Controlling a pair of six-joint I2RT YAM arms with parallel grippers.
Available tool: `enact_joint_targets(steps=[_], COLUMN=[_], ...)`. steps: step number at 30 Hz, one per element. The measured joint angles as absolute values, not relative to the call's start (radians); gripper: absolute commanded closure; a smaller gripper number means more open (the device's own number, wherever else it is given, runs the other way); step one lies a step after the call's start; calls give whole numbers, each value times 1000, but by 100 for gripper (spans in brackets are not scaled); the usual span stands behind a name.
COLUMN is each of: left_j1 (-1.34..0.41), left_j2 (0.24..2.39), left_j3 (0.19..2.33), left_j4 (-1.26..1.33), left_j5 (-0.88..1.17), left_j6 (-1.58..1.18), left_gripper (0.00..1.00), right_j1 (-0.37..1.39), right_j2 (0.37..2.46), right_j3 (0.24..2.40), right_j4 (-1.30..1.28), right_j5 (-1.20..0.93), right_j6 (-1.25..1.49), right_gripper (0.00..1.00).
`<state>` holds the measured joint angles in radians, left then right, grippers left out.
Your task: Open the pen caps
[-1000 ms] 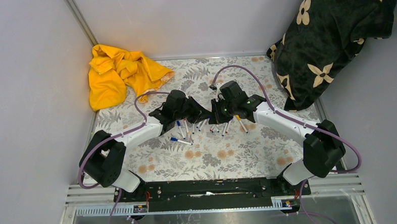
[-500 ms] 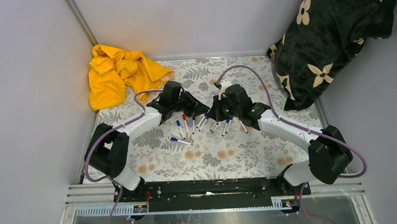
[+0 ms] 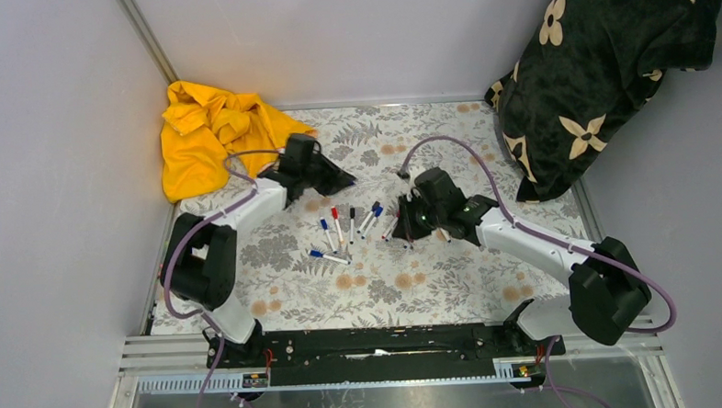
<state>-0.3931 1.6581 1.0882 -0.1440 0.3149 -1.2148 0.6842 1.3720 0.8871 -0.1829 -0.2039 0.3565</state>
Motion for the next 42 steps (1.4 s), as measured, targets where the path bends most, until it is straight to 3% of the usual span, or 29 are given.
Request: enact_joint_targets(steps=[4, 14, 19, 27, 32, 42], left_j1=[-277, -331, -344, -347, -346, -329], left_j2=[1703, 1782, 1871, 1958, 1972, 1995], left_j3=[1134, 1295, 1375, 1377, 1377, 1378], left_j4=[-162, -249, -332, -471, -519, -580], left_j5=[139, 17, -65, -199, -257, -326], left_j6=[-1151, -969, -862, -772, -744, -711], left_gripper=[100, 100, 99, 87, 82, 60], right_j1=[684, 674, 562, 392, 353, 303], right_j2=[1359, 1365, 1432, 1643, 1761, 1882], right_j3=[852, 902, 973, 1062, 1120, 1190], right_j4=[-368, -477, -434, -356, -316, -260], right_j5=[-229, -126, -19, 159, 231, 322], right_j6=[346, 324, 311, 296, 294, 273], right_gripper=[100, 100, 100, 100, 99, 91])
